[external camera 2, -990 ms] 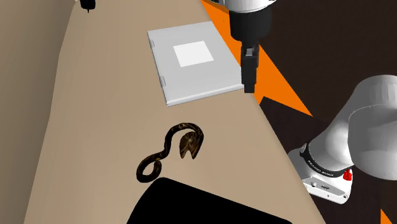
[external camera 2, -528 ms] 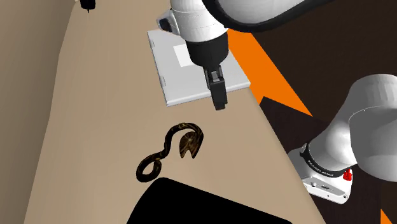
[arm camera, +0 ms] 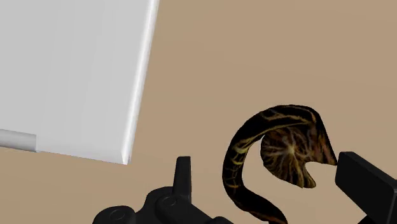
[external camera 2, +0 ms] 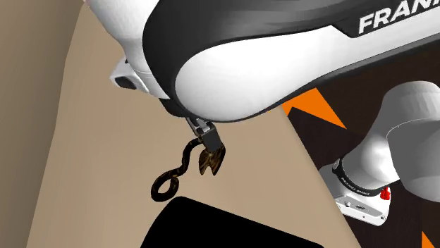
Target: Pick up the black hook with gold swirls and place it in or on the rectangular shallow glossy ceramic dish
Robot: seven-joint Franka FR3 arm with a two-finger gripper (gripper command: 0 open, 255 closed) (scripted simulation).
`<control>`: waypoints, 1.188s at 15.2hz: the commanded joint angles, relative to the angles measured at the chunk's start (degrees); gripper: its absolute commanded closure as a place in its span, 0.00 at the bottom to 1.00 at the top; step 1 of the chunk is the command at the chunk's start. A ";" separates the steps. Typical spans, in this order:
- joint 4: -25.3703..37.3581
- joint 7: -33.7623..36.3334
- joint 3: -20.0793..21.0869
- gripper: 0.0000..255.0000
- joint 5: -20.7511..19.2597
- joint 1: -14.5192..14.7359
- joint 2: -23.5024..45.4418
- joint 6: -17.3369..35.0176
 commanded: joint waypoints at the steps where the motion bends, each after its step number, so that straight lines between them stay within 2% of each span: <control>1: 1.55 -2.56 1.48 0.00 -0.91 1.51 2.45 1.93; 6: 3.80 -7.67 4.81 0.00 -3.03 4.82 6.47 5.84; 13: -0.38 -7.28 4.81 0.00 -3.58 4.70 7.78 11.26; 18: -0.70 -7.24 4.81 0.00 -3.63 4.69 7.91 11.70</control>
